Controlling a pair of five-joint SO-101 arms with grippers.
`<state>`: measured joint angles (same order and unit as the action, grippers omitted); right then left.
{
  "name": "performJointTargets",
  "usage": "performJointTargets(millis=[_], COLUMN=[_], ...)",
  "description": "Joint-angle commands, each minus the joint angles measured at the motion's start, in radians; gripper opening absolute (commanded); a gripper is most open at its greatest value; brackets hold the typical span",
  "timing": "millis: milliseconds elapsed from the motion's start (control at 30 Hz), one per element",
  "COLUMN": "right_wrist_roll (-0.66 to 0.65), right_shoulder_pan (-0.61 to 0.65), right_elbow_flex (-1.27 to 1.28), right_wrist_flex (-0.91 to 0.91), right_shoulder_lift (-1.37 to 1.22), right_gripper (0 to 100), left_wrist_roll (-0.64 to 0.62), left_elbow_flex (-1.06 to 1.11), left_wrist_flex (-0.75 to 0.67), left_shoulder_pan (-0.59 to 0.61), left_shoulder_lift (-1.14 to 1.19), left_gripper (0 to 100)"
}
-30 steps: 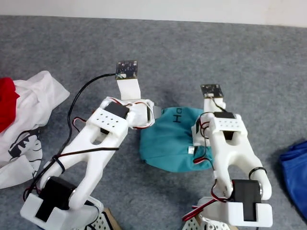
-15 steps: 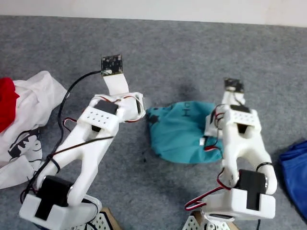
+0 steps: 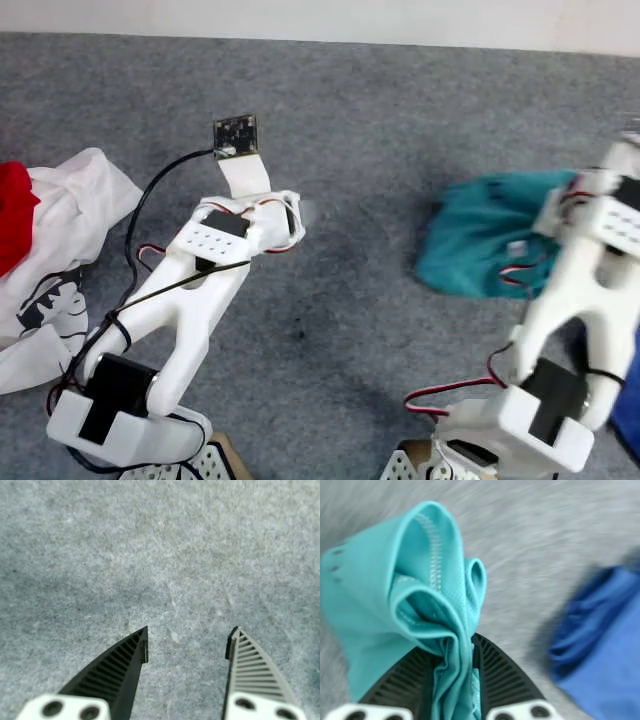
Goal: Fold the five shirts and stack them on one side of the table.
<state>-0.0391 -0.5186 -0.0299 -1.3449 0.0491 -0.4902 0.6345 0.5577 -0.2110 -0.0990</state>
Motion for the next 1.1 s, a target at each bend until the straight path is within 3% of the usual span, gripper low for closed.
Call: performJointTargets(millis=[0,533,1067], right_wrist_roll=[-0.015,-0.269,-0.476], right_shoulder_pan=[-0.128,-0.575,-0.828], right_elbow_flex=[-0.154,-0.237,-0.228], right_wrist_flex=[-0.059,-0.090,-0.081], right_shoulder_lift=[0.012,0.012,0.008], right_gripper=[0.7,0.7,0.7], left_wrist_roll=[-0.008,-0.008,-0.008], left_elbow_flex=[-0.010,-0.004,-0.001], left_wrist_flex=[-0.017,-0.017,-0.017], left_shoulder_pan=[0.005,0.004,-0.001], left_shoulder_lift=[-0.002,-0.001,-0.001], left_gripper=[27,27,27])
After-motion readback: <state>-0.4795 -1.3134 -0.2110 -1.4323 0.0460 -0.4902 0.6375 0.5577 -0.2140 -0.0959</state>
